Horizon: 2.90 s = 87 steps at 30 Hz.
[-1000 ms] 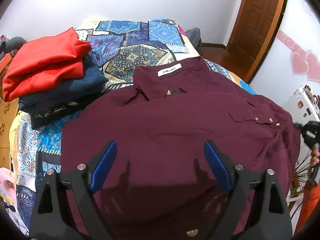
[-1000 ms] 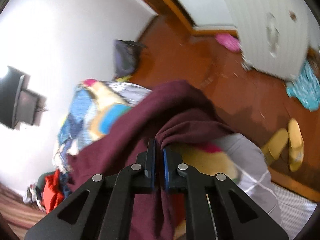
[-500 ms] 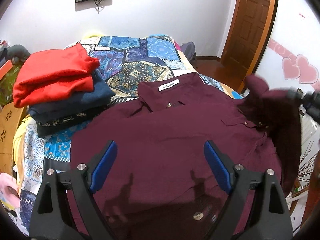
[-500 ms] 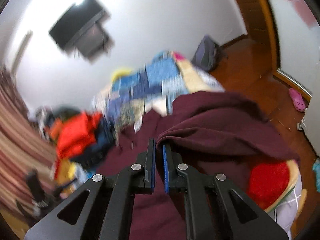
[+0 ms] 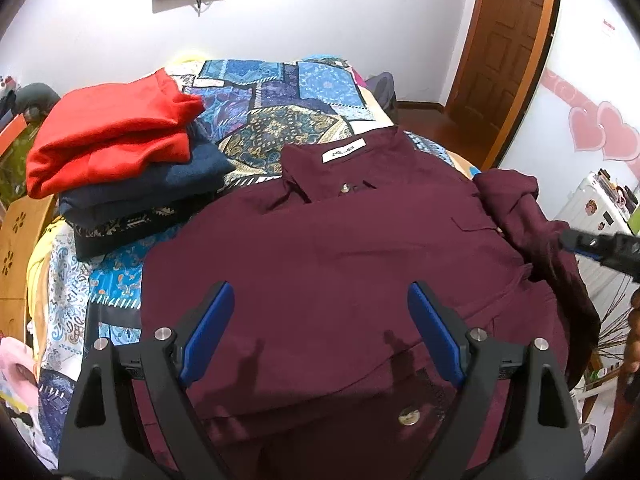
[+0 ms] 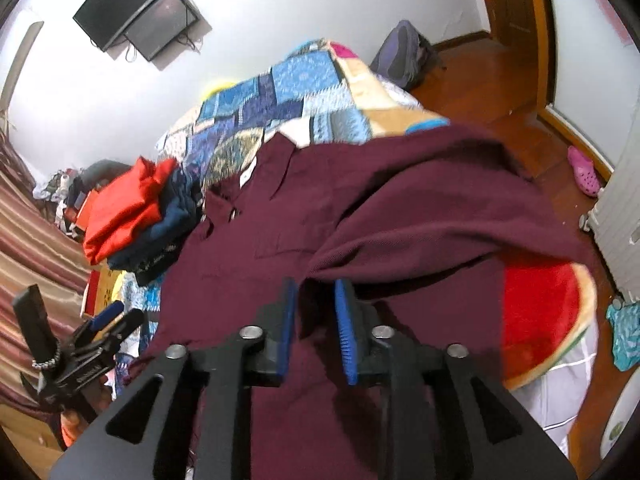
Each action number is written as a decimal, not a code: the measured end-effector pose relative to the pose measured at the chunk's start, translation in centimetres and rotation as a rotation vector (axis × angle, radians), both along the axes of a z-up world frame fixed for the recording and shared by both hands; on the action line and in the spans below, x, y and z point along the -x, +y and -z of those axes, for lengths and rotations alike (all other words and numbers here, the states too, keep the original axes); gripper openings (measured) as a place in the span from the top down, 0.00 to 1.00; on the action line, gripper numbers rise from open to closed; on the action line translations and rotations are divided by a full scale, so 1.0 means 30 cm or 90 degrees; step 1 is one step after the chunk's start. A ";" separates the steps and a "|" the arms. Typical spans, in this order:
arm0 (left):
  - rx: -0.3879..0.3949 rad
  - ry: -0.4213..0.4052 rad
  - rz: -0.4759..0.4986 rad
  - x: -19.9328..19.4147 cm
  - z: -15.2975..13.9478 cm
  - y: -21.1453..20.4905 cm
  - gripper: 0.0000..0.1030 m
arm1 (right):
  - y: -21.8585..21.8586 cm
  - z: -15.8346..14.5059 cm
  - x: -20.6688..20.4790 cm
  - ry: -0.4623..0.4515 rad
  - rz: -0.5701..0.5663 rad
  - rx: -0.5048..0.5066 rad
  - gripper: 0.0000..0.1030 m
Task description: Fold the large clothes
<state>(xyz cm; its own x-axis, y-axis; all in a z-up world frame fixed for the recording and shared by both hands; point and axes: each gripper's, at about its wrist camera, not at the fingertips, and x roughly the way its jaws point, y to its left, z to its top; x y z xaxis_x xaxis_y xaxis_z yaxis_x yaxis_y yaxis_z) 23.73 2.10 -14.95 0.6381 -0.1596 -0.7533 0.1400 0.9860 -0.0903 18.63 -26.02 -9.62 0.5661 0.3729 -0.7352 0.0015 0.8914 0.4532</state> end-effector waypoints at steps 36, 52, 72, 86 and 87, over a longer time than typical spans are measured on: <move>-0.013 0.037 0.002 -0.098 0.037 -0.067 0.14 | -0.399 0.274 -0.188 0.112 0.265 -0.110 0.87; 0.010 -0.024 -0.037 -0.010 -0.032 0.065 0.14 | 0.035 -0.309 -0.134 -0.181 0.029 -0.043 0.91; 0.006 -0.037 -0.089 0.079 -0.052 0.207 0.14 | 0.456 0.065 -0.094 0.036 -0.237 0.032 0.91; -0.043 -0.089 0.041 0.008 -0.150 -0.092 0.14 | 0.176 -0.121 -0.029 -0.123 -0.047 0.179 0.75; -0.051 -0.093 0.058 -0.003 -0.154 -0.130 0.14 | 0.146 -0.125 -0.022 -0.130 -0.029 0.192 0.64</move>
<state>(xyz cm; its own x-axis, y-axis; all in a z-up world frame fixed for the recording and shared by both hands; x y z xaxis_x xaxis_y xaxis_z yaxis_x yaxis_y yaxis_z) 23.81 -1.79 -10.32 0.7270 -0.1640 -0.6668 0.2342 0.9721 0.0163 19.29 -21.62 -5.86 0.7006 0.1848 -0.6892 -0.1040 0.9820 0.1576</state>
